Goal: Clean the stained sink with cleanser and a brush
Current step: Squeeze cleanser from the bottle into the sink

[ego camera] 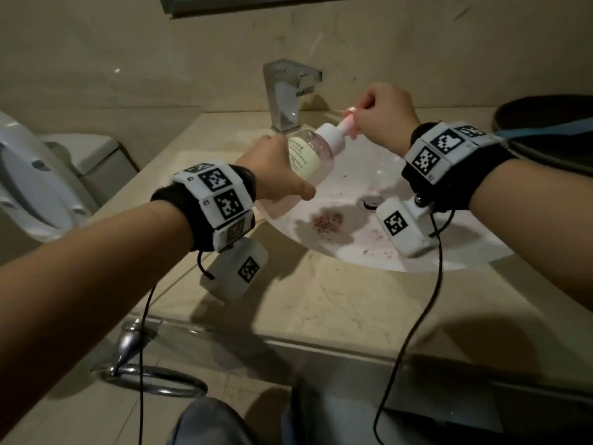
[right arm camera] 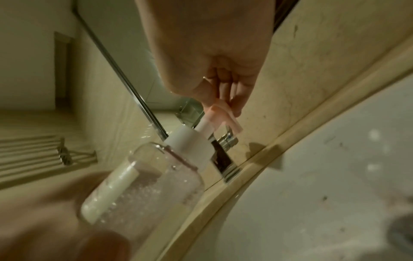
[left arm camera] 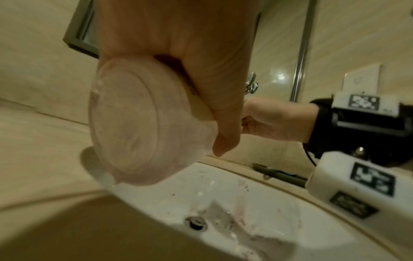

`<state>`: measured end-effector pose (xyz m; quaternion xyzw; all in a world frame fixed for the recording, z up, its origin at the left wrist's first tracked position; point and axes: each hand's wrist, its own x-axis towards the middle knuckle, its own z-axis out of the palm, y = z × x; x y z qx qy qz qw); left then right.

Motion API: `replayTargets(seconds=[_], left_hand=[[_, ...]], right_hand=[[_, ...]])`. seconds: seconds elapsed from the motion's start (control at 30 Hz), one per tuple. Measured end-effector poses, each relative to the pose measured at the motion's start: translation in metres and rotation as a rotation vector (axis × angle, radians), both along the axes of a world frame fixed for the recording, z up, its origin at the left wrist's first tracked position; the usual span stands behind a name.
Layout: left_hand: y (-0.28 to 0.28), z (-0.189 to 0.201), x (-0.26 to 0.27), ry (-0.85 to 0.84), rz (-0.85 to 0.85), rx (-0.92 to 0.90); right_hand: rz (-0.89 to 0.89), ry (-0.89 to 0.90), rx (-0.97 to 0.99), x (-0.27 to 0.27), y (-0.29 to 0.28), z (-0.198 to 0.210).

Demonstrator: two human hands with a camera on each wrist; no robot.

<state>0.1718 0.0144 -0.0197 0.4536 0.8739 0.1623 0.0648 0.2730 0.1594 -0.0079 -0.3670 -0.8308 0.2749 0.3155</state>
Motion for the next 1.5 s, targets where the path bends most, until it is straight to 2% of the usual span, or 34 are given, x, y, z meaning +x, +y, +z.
replayTargets(seconds=[0.13,0.3,0.43,0.57,0.7,0.83,0.97,1.13,1.23,1.5], left_hand=[[0.013,0.008,0.027,-0.105,-0.075,0.055],[0.026,0.010,0.052,-0.113,-0.103,0.055],[0.031,0.009,0.069,-0.168,-0.100,-0.026],[0.032,0.006,0.081,-0.165,-0.092,0.018],[0.033,0.009,0.087,-0.062,-0.116,0.071],[0.037,0.013,0.093,-0.020,-0.123,0.067],[0.039,0.017,0.094,0.031,-0.155,0.026],[0.056,0.017,0.104,-0.099,-0.128,0.014],[0.073,0.014,0.110,-0.093,-0.124,0.000],[0.119,0.007,0.122,-0.092,-0.083,-0.019]], right_hand=[[-0.040,-0.055,0.034,0.036,0.009,0.009],[-0.034,-0.141,0.019,0.072,0.015,0.010],[-0.072,-0.182,0.032,0.087,0.017,0.007],[-0.075,-0.243,-0.005,0.097,0.017,0.005],[-0.097,-0.135,-0.088,0.102,0.016,0.004],[-0.138,-0.052,-0.085,0.103,0.012,0.001],[-0.145,-0.061,-0.093,0.108,0.014,-0.003],[-0.169,-0.056,-0.071,0.119,0.038,0.010],[-0.185,-0.036,-0.131,0.124,0.056,0.011],[-0.248,-0.044,-0.143,0.116,0.092,0.001]])
